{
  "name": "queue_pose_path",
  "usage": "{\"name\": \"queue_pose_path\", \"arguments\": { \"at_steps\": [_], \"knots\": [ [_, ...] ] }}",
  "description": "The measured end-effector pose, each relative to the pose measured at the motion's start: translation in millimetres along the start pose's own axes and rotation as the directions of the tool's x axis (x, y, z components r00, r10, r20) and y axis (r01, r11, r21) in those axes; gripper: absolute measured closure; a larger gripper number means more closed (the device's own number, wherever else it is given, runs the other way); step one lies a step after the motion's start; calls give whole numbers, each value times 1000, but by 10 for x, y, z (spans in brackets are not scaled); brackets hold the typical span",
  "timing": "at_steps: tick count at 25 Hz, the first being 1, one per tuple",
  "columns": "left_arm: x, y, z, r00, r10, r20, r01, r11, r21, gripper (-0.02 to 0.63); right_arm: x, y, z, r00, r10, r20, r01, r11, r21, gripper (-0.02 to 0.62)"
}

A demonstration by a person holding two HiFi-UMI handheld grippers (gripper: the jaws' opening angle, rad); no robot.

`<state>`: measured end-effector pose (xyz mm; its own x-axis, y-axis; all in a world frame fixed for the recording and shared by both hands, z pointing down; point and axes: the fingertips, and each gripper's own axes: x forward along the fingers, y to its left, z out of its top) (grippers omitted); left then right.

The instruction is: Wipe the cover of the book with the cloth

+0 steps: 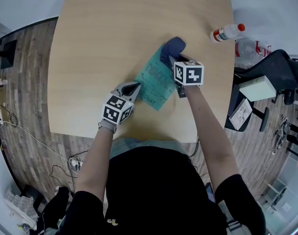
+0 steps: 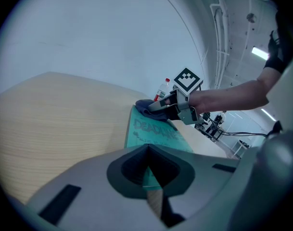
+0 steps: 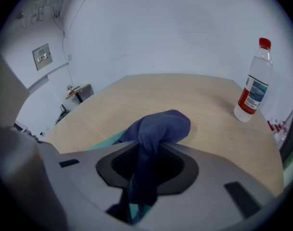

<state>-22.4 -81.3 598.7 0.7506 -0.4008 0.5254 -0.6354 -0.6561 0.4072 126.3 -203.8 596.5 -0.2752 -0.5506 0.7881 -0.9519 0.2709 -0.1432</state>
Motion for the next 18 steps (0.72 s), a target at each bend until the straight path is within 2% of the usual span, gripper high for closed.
{"name": "queue_pose_path", "arguments": {
  "at_steps": [7,13,18],
  "knots": [
    [-4,8,-6,1000,2,-3,-2,1000,-8,586,39,343,-72,999,38,1,-38,999,-27,483],
    [-108,56,-45,996,85,-39,-85,996,5,586,34,446,-126,999,43,8,-43,998,-40,483],
    [-324,13,-196,994,94,-57,-95,995,-15,586,18,466,-137,999,41,17,-40,998,-48,483]
  ]
}}
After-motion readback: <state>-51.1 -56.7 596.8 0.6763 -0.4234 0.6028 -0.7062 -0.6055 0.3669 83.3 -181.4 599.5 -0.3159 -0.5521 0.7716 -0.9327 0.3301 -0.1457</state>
